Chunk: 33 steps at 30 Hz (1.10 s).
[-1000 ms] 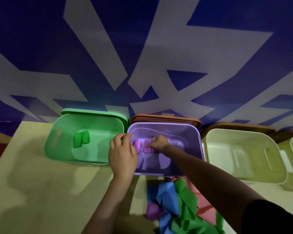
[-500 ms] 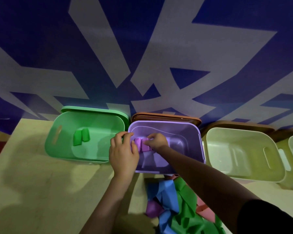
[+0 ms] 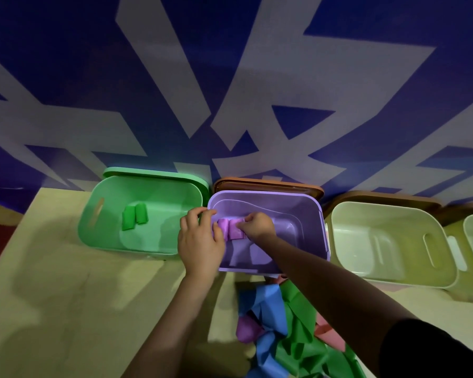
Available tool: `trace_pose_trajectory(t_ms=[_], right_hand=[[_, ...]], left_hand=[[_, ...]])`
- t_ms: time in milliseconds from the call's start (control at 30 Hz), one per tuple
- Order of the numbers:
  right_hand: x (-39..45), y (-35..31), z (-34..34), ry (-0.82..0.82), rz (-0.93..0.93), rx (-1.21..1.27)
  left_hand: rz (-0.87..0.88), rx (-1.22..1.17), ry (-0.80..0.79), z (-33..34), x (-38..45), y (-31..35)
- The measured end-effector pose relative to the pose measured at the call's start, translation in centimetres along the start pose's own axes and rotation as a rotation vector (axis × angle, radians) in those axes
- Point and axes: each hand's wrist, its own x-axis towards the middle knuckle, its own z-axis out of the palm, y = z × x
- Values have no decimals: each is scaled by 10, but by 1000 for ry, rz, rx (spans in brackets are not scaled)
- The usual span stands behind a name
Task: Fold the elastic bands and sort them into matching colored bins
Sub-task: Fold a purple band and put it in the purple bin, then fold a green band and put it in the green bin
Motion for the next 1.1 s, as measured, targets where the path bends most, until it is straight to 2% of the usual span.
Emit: trace_pose_trajectory(t_ms=[133, 233, 333, 467, 567, 667, 733, 833, 933, 1100], right_hand=[[-9, -2, -13, -55, -1, -57], [-24, -2, -28, -49, -38, 25], [-50, 1, -45, 35, -127, 222], [-92, 7, -71, 135, -230, 414], [-130, 18, -91, 192, -312, 477], [-169, 35, -106, 246, -379, 493], [-189, 53, -110, 277, -401, 505], [-210, 85, -108, 281, -381, 509], [-222, 118, -99, 243, -279, 456], [-214, 162, -80, 112, -109, 260]], left_hand=[[5, -12, -49, -2, 1, -2], [0, -58, -117, -6, 2, -3], [2, -122, -179, -14, 3, -4], [25, -138, -128, -35, -9, 6], [88, -218, -113, -49, -27, 22], [220, -284, -184, -57, -49, 40], [236, -360, -258, -59, -68, 54], [192, -464, -402, -55, -97, 76], [113, -522, -549, -36, -119, 85], [-24, -340, -599, 5, -143, 74]])
